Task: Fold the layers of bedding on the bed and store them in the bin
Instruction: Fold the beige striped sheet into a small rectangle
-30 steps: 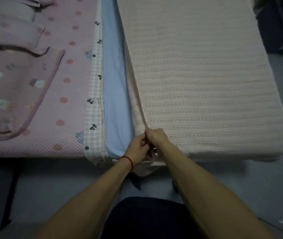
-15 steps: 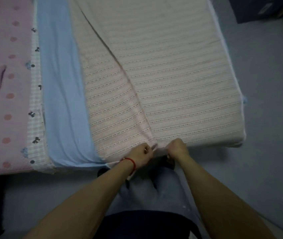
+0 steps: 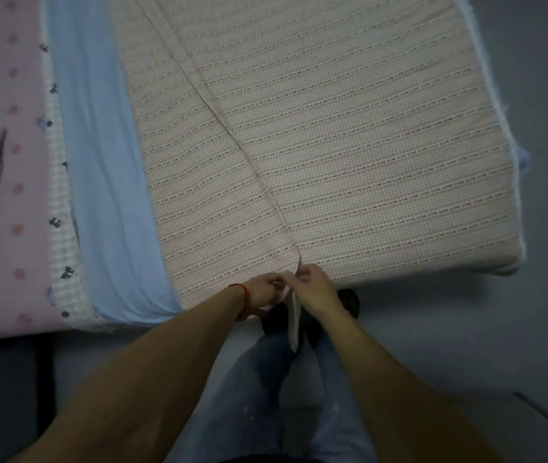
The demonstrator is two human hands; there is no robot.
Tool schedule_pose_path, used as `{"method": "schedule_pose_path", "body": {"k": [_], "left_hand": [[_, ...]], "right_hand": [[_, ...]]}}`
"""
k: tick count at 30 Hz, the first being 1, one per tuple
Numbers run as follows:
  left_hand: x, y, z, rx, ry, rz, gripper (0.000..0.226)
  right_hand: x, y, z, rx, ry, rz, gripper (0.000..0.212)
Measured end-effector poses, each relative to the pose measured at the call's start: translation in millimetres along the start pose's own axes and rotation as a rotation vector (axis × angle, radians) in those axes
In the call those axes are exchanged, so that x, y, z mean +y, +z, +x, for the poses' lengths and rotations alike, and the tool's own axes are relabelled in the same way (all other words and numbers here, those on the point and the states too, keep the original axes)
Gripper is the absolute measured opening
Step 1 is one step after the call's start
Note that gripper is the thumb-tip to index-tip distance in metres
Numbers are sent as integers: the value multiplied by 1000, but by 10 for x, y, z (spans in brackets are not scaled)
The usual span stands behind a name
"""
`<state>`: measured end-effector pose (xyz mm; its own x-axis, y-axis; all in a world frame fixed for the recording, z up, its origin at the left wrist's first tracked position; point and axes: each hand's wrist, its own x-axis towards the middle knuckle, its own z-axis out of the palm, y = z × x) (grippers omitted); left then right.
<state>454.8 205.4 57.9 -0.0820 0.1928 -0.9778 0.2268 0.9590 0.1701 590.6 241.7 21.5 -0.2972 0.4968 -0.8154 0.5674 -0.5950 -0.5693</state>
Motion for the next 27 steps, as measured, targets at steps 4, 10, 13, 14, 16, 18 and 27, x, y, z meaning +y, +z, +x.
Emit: {"method": "schedule_pose_path", "body": {"k": [4,10,13,14,16,18,27], "left_hand": [[-41,-87,107,38,-4,2,29],[348,-249,90,544,523,838,75],[786,-318,62,547,683,1208,47],[936,-324,34,513,689,1270,31],[1208,-254,-18,471,731,1340,20],[1458,-83,-75,457,817,1348,15],[1547,969,-694,9,733,1089,39]], "right_hand": [[-47,221,166,100,13,-155,25],[296,-144,-175,237,-231,-174,23],[235,-380,-357,325,-301,-233,24],[233,-452,-393,341,-299,-227,25],[257,-595,-408,371,-276,-225,27],[281,-795,-437,430,-237,-197,31],[457,-1661,-1310,409,94,-253,22]]}}
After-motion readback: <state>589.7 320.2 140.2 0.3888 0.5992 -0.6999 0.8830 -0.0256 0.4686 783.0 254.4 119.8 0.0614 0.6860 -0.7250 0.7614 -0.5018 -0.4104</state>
